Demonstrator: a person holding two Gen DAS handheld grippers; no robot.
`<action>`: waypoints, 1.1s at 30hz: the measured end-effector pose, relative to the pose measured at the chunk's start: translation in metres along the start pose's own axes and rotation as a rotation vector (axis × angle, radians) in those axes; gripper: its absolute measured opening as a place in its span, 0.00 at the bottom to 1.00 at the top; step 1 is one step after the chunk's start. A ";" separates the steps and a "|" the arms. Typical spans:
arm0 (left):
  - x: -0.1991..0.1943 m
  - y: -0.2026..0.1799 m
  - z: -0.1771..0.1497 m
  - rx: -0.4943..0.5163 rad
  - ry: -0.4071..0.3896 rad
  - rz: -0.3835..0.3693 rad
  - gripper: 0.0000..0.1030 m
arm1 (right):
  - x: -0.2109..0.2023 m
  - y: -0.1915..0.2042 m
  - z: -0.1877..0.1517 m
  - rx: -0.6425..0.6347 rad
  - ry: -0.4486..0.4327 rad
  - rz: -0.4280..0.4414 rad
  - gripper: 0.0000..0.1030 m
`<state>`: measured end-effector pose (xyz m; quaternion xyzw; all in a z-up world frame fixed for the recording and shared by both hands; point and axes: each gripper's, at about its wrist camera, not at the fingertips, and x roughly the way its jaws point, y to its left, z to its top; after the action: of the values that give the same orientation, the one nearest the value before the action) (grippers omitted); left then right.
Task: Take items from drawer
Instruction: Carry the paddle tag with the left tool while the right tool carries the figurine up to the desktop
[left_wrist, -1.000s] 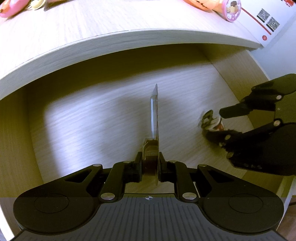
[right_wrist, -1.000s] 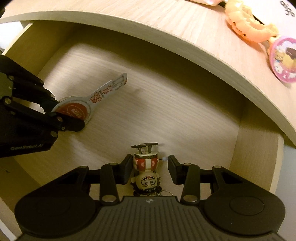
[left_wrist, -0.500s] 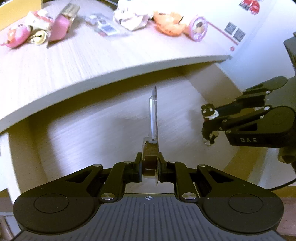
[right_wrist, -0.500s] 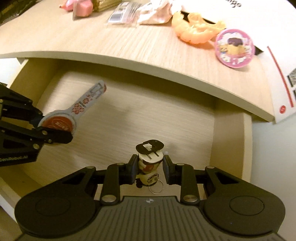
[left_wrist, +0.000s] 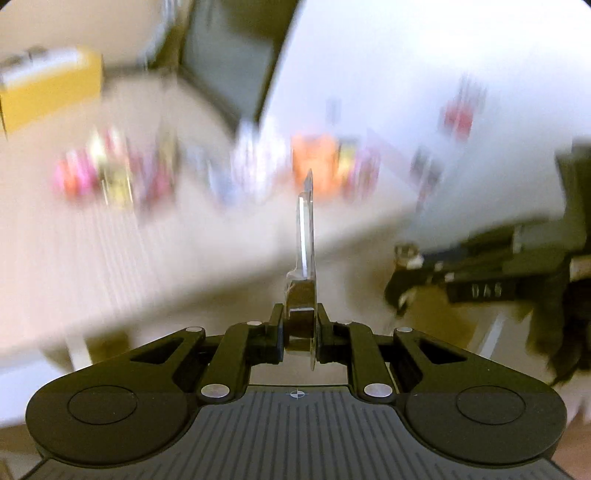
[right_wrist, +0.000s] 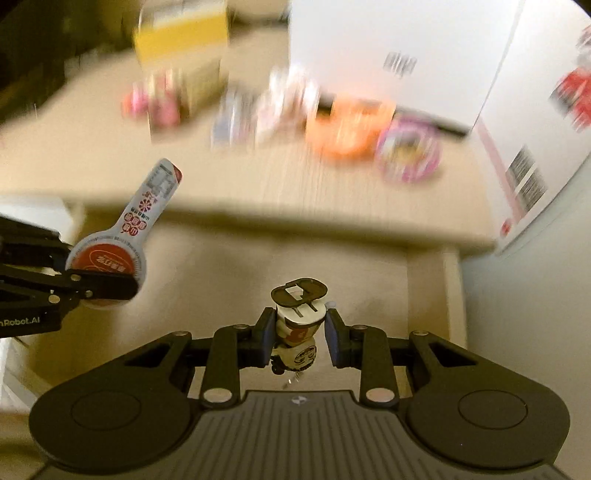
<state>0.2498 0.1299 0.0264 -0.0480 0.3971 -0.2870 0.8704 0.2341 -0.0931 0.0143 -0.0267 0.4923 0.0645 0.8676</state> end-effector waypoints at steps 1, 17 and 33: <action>-0.012 0.001 0.015 0.005 -0.058 0.003 0.17 | -0.013 -0.003 0.011 0.018 -0.046 0.015 0.27; 0.056 0.054 0.093 -0.099 0.001 0.138 0.17 | 0.004 0.008 0.123 -0.071 -0.269 0.007 0.27; 0.084 0.078 0.081 -0.128 0.057 0.184 0.25 | 0.090 0.030 0.133 -0.157 -0.133 0.014 0.28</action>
<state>0.3876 0.1376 0.0014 -0.0586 0.4417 -0.1814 0.8767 0.3886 -0.0411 0.0059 -0.0866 0.4271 0.1107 0.8932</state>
